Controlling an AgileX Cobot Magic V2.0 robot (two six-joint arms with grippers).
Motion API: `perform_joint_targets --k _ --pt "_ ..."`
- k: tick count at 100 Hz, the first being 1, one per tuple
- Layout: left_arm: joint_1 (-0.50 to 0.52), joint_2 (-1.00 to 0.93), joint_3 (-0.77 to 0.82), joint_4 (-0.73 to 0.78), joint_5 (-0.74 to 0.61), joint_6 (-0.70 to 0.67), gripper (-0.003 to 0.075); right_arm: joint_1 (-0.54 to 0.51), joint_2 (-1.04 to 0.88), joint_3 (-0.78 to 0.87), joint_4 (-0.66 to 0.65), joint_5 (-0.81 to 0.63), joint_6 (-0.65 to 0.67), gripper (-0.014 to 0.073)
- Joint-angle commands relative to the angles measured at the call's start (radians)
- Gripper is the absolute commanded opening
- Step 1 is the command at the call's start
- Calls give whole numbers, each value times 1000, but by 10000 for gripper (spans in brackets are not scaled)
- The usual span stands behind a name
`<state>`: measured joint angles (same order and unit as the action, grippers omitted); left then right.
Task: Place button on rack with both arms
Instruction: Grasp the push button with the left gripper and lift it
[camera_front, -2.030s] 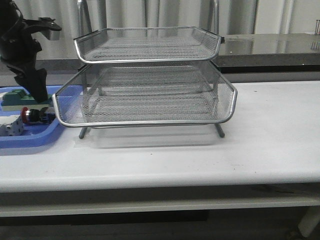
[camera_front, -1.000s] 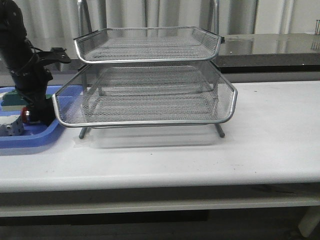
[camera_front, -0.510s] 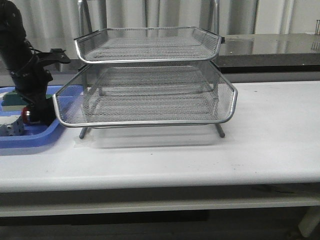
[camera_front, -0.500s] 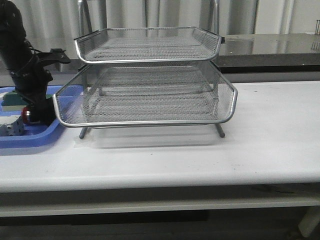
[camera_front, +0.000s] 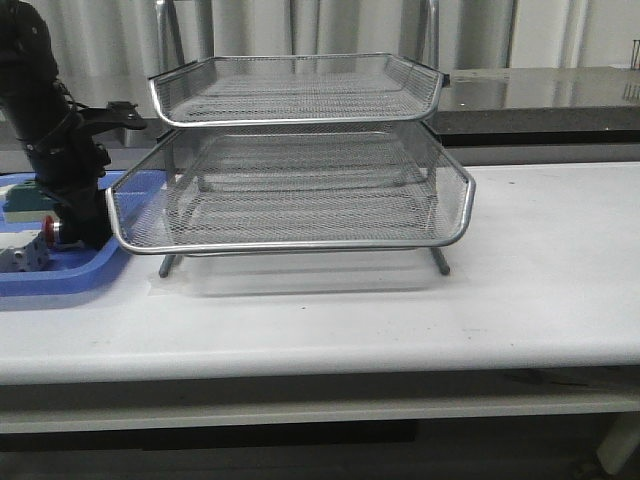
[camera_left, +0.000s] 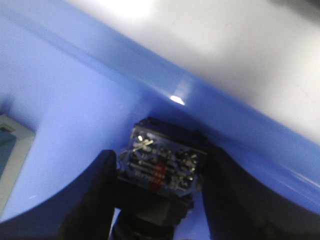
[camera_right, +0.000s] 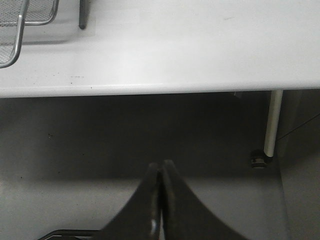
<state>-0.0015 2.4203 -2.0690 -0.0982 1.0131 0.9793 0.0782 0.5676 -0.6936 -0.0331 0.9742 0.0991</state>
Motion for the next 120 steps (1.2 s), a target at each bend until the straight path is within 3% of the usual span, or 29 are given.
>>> perform_joint_targets --k 1,29,43,96,120 --pt "-3 -58 -58 -17 53 -15 -20 -5 1 -25 -15 -47 0 -71" --pt "3 -58 -269 -17 259 -101 -20 -5 1 -25 -15 -47 0 -71" --pt "5 -66 -339 -12 261 -195 -20 -5 1 -25 -15 -47 0 -71" --pt "5 -240 -327 55 261 -394 -20 -5 1 -25 -15 -47 0 -71" --pt "2 -408 -185 55 261 -413 -20 -5 1 -25 -15 -47 0 -71"
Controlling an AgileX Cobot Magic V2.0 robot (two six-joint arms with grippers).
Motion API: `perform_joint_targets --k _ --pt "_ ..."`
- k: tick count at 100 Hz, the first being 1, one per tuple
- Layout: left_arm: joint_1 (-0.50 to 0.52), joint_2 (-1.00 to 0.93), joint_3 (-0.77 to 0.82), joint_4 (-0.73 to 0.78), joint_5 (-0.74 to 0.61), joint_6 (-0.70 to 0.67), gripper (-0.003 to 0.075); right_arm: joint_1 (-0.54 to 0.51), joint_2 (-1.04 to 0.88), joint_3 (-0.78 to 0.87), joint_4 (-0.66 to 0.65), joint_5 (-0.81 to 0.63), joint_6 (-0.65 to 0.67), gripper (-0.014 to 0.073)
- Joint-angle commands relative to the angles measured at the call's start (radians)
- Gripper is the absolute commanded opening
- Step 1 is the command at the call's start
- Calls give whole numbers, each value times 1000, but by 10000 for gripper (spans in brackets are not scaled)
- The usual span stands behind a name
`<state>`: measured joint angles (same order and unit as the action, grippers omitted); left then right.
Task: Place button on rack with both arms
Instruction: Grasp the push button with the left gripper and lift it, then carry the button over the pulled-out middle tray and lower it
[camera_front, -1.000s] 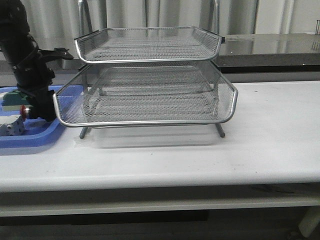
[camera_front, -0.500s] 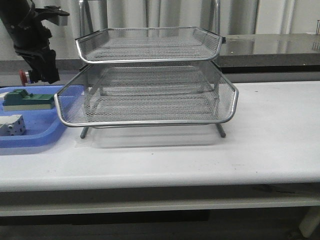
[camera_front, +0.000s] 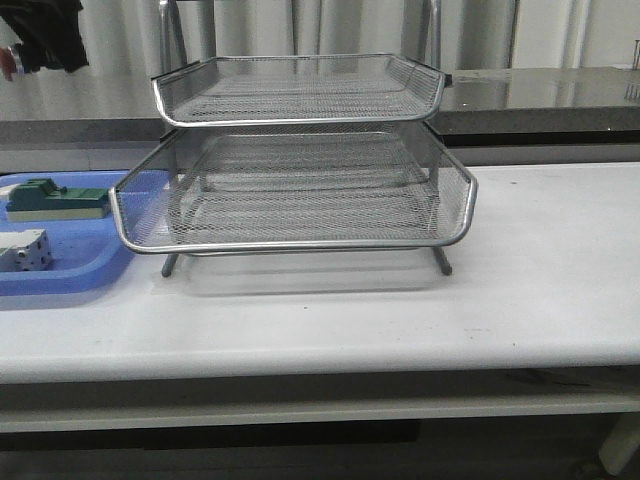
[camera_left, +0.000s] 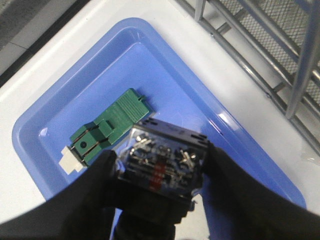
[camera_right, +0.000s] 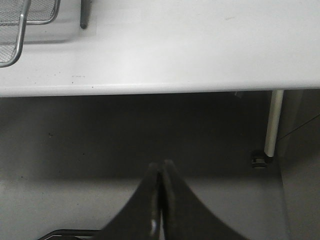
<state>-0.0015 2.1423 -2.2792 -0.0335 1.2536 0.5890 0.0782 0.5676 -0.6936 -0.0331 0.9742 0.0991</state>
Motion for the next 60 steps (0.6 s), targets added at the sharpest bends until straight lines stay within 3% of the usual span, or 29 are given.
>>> perform_joint_targets --k 1,35,60 --pt "2 -135 38 -10 20 -23 -20 -5 1 -25 -15 -47 0 -71" --pt "-3 -391 330 -155 20 -35 -20 -5 1 -25 -15 -47 0 -71" --pt "-124 -489 444 -175 20 -35 -20 -5 1 -25 -15 -47 0 -71"
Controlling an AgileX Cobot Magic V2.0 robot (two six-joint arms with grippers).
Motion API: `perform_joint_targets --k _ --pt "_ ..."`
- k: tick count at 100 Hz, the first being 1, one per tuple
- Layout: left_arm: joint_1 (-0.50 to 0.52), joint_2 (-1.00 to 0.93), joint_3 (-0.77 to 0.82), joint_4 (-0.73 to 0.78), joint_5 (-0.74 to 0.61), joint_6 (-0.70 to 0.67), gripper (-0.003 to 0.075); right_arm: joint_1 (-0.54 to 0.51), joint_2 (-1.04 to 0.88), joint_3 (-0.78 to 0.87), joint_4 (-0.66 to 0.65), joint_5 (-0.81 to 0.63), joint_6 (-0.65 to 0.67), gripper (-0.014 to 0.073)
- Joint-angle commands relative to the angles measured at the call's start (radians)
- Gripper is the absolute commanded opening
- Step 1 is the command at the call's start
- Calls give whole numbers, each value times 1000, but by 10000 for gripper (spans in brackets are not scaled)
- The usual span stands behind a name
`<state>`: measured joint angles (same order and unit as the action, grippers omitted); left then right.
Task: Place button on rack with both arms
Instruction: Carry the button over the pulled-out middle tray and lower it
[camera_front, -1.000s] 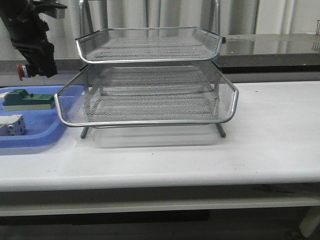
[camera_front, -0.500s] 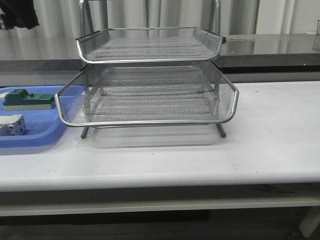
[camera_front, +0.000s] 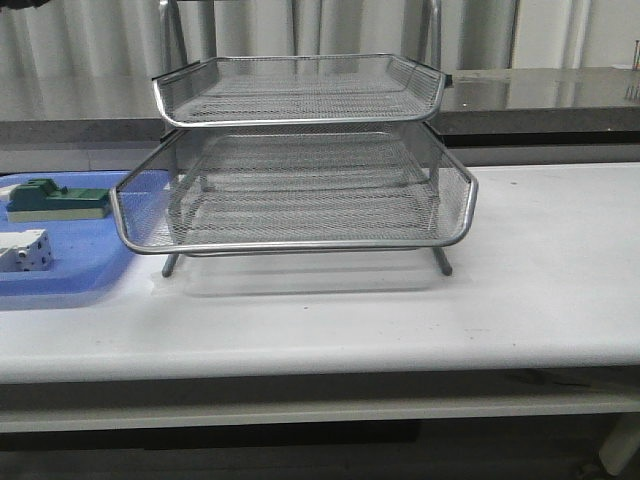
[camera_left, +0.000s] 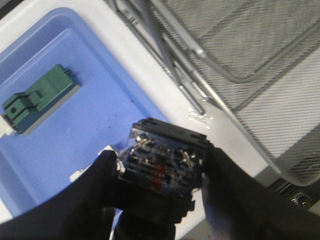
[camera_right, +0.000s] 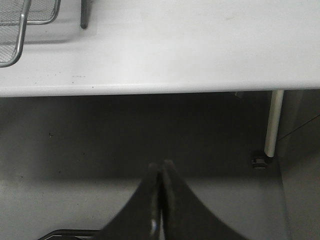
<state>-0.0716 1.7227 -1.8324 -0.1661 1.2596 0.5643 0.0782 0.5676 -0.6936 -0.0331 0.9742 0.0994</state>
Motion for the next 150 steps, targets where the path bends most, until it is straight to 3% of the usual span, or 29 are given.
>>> perform_joint_targets --k 1,32,54,81,126,137,150 --pt "-66 -72 0 -42 14 -10 -20 -5 1 -25 -15 -47 0 -71" --pt "-342 -55 5 -42 9 -10 -20 -5 1 -25 -15 -47 0 -71" --pt "-465 28 5 -40 -13 -10 -20 -5 1 -25 -15 -47 0 -71" --pt "-503 138 5 -40 -109 29 -20 -5 1 -25 -15 -47 0 -71" --pt "-503 232 5 -8 -155 29 -15 -5 1 -25 -15 -47 0 -71" --pt "-503 234 5 -8 -154 29 59 -5 1 -25 -15 -47 0 -71" --pt "-503 234 5 -8 -152 36 234 -5 1 -25 -15 -47 0 -71"
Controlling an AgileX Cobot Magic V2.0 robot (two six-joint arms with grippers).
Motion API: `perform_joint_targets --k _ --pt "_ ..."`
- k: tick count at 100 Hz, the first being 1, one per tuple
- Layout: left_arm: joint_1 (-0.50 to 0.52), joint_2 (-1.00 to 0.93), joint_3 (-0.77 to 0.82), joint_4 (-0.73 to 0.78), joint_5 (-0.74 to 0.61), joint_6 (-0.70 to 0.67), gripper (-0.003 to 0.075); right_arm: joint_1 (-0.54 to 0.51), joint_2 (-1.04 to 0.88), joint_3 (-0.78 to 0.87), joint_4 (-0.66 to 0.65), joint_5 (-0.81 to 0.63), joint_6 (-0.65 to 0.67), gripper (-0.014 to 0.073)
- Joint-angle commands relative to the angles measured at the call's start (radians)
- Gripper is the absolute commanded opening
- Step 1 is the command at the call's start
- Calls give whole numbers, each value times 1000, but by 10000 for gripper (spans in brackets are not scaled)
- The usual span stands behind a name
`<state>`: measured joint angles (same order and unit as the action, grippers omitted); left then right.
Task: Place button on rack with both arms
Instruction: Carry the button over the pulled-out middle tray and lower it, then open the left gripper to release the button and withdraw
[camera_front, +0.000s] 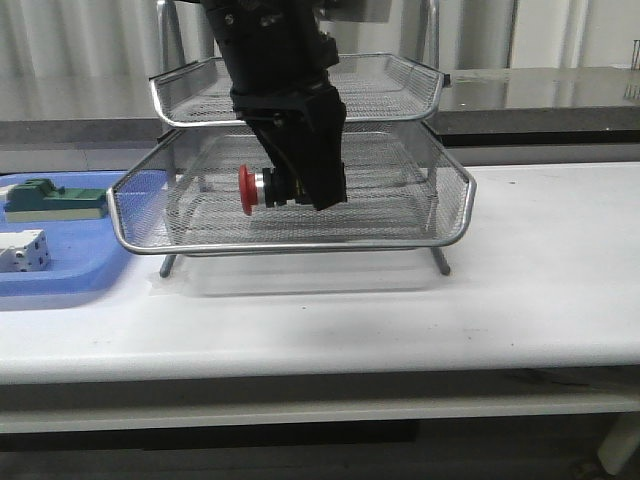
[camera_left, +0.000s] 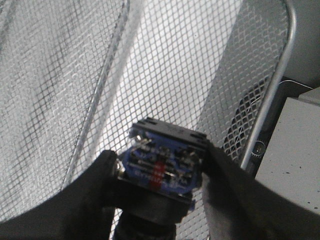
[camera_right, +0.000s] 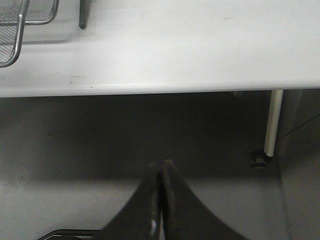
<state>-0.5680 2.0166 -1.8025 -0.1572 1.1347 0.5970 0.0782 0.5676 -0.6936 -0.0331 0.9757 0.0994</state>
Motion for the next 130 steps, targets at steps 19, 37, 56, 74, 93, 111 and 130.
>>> perform_joint_targets --k 19,37,56,74,93,111,130 --pt "-7 -60 -25 -15 -31 4 442 -5 1 -25 -15 -48 0 -71" --pt "-7 -60 -25 -15 -31 4 445 -5 1 -25 -15 -48 0 -71" --pt "-7 -62 -27 -15 -24 4 445 -5 1 -25 -15 -48 0 -71" --pt "-7 -68 -66 -48 52 4 445 -5 1 -25 -15 -48 0 -71" --pt "-7 -73 -148 -93 139 -26 445 -5 1 -25 -15 -48 0 -71" --pt "2 -123 -157 -91 139 -76 440 -5 1 -25 -15 -48 0 -71" --pt "75 -214 -157 -87 139 -105 440 -5 1 -25 -15 -48 0 -71"
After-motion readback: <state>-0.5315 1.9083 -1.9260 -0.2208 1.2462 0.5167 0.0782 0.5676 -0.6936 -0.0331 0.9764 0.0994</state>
